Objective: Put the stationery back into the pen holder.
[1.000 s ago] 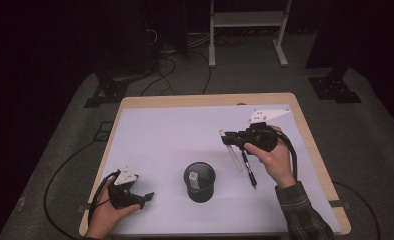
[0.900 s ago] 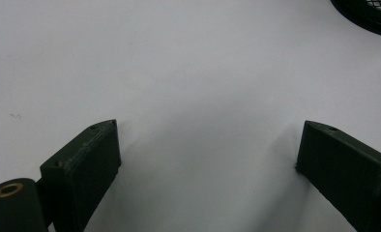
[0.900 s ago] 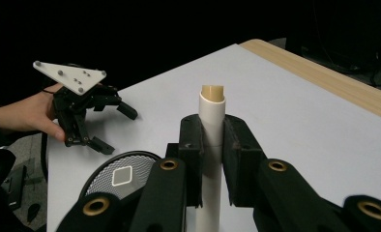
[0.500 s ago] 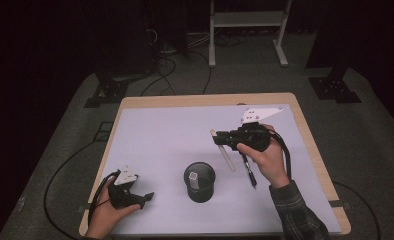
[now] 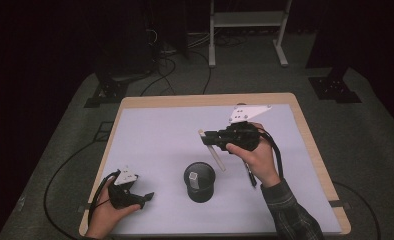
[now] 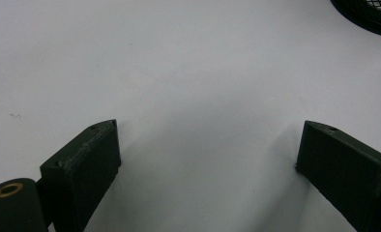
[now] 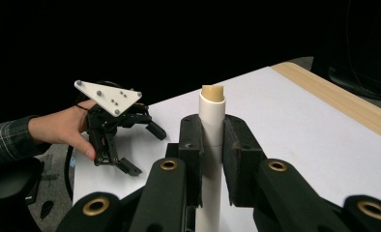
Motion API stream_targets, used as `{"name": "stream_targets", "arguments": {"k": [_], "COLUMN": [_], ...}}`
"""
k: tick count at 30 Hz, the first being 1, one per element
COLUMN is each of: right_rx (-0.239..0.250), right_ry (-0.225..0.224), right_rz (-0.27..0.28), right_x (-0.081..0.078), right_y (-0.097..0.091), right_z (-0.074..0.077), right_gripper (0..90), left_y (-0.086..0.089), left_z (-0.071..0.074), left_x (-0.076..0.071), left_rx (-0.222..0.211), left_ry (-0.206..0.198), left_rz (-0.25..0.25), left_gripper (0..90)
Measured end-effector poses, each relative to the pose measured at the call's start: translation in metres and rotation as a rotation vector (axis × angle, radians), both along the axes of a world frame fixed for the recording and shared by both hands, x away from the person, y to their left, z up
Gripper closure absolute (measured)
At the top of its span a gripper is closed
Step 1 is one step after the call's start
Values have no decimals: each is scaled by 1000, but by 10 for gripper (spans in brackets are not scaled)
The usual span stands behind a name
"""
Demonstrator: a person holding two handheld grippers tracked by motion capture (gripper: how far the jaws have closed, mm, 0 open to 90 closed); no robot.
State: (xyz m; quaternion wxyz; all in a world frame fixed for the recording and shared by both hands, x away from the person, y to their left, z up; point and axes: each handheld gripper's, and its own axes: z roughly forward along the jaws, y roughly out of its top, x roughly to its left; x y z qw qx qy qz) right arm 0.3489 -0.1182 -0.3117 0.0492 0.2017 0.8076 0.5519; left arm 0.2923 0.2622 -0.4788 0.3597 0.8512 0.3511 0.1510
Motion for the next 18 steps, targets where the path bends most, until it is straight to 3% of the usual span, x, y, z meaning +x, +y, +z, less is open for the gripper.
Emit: {"name": "stream_targets", "arguments": {"k": [18], "right_rx": [12], "right_ry": [-2], "right_rz": [64], "right_x": [-1], "right_y": [26], "right_z": [-3], "right_gripper": [782], "left_y": [0], "left_z": [0], "left_x": [0], "left_rx": [0], "left_ry": [0], "left_rz": [0], "left_gripper": [76]}}
